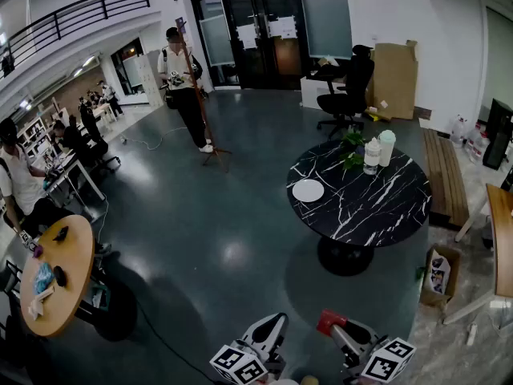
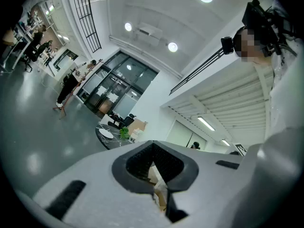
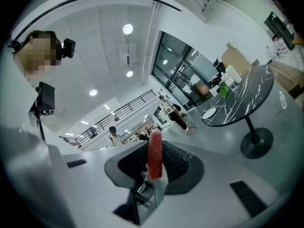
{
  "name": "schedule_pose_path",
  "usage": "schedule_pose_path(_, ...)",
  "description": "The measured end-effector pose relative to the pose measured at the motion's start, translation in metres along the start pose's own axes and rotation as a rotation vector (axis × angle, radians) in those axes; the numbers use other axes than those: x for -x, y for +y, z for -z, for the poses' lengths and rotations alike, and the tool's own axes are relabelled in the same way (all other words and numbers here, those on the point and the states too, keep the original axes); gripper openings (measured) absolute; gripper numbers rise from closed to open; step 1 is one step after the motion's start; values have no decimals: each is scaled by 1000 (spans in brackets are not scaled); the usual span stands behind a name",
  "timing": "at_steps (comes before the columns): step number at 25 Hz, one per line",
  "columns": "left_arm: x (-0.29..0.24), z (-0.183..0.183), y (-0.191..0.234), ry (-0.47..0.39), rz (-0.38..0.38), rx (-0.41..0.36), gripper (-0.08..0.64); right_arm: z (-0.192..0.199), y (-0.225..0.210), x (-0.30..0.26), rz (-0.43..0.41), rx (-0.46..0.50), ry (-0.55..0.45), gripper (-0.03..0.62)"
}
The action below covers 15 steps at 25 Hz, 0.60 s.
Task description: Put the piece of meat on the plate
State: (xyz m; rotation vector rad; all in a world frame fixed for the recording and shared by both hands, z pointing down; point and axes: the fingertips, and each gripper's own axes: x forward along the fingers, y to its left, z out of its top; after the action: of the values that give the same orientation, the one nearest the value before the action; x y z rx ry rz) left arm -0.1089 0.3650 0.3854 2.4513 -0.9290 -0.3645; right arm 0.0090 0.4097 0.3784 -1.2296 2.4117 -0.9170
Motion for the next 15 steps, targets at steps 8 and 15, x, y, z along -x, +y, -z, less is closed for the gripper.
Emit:
schedule_pose_path(8, -44, 14, 45, 44, -11, 16, 8, -22, -40, -32, 14, -18, -8, 94)
schedule_pose_path(15, -122, -2, 79, 72, 43, 31, 8, -64, -89, -74, 72, -30, -26, 94)
